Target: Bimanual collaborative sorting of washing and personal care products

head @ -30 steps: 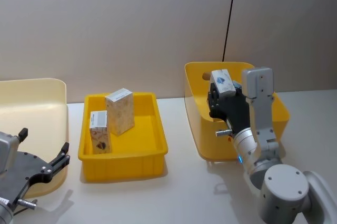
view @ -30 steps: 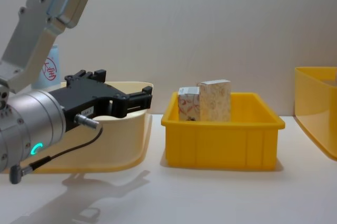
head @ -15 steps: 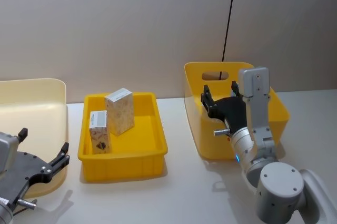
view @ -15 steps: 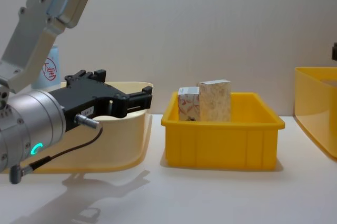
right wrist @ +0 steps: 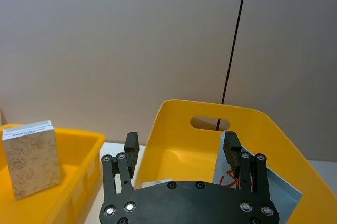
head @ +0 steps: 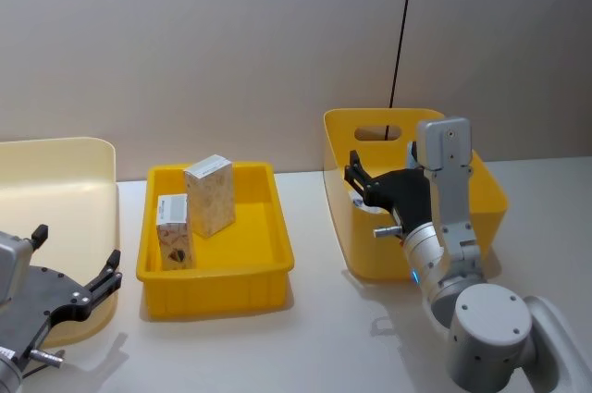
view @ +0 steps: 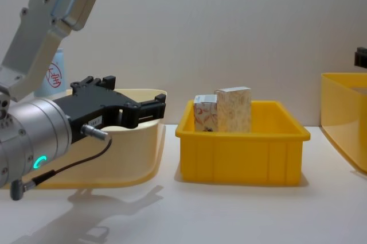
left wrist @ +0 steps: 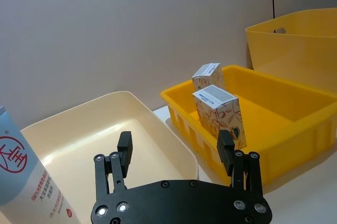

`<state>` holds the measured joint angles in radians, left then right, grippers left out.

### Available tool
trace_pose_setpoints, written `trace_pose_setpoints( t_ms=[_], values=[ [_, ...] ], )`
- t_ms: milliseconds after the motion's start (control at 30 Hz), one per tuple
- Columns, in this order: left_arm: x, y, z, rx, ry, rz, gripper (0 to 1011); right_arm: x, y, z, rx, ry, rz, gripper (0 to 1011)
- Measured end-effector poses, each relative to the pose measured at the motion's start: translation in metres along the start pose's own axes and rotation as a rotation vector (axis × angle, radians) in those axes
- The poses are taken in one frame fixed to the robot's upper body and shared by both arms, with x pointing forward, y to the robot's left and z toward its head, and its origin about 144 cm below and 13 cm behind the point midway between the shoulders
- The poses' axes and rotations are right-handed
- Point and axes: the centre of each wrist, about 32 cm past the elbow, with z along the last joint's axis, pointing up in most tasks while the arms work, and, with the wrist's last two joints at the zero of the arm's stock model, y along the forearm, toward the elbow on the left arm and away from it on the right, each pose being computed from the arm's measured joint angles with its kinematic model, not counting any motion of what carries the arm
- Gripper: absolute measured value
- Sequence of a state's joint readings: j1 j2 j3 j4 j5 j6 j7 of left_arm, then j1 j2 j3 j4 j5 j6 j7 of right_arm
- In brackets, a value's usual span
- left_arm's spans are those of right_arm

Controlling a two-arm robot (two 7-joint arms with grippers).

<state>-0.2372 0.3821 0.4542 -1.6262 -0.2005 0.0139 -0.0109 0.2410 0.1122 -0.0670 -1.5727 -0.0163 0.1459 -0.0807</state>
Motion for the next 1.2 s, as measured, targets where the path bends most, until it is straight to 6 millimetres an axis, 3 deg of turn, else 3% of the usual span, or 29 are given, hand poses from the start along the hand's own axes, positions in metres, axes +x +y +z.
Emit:
trace_pose_setpoints(
  t_ms=[867,1200],
  values=[
    [0.0,0.0,0.0,0.0,0.0,0.0,1003,0.002,-0.001,0.002,0.116,0.051,0.186,1001],
    [0.0,0.0,0.0,0.0,0.0,0.0,1003,0.002,-0.021,-0.008,0.091,0.061,0.232,1001]
  ],
)
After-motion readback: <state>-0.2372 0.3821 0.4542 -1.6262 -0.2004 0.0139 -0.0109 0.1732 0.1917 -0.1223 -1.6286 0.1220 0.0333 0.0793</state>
